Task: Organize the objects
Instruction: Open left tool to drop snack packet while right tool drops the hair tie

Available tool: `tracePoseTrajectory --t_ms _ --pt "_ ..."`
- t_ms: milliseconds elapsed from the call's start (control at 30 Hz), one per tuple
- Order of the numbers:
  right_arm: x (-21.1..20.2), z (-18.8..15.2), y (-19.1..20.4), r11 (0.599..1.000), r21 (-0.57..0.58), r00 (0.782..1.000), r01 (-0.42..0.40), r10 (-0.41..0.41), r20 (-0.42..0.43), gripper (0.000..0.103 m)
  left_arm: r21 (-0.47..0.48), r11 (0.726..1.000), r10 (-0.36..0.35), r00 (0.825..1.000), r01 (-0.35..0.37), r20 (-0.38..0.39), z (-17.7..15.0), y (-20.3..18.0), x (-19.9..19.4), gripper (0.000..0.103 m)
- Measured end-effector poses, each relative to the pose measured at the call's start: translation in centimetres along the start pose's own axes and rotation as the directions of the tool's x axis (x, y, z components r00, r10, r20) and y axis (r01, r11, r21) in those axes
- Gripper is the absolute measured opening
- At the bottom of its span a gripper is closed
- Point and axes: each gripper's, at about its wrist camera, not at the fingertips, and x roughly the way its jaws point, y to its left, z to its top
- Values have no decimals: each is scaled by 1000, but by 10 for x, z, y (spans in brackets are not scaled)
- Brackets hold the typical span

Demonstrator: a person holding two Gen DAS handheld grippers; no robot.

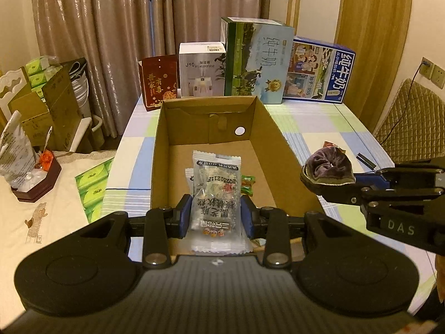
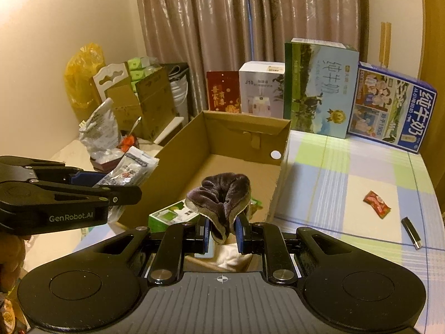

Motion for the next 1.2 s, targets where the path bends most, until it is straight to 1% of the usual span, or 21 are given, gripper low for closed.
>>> tracePoseTrajectory --t_ms 467,533,567,600,833,1033,1200 --pt "30 17 -13 1000 14 1000 18 -18 -7 15 -9 1000 -18 1000 18 -17 20 13 39 32" --pt "33 19 -15 1000 19 1000 19 -18 -8 15 -32 999 -35 999 35 -4 22 17 46 39" --pt "35 19 -17 1000 23 1000 19 -19 -10 15 -49 998 -41 999 40 -11 24 20 50 43" --pt "36 19 -18 999 25 1000 19 -19 -11 15 -56 998 -37 999 36 -12 24 21 52 43" --pt "40 13 -23 999 44 1000 19 -18 -25 15 -40 999 -21 1000 20 -7 20 25 44 43" --pt "38 11 -21 999 51 1000 11 -10 -25 15 -51 999 -15 1000 15 -5 15 27 37 44" --pt "39 16 -19 999 53 1000 7 -6 -18 15 -55 998 -8 1000 8 -4 12 30 34 47"
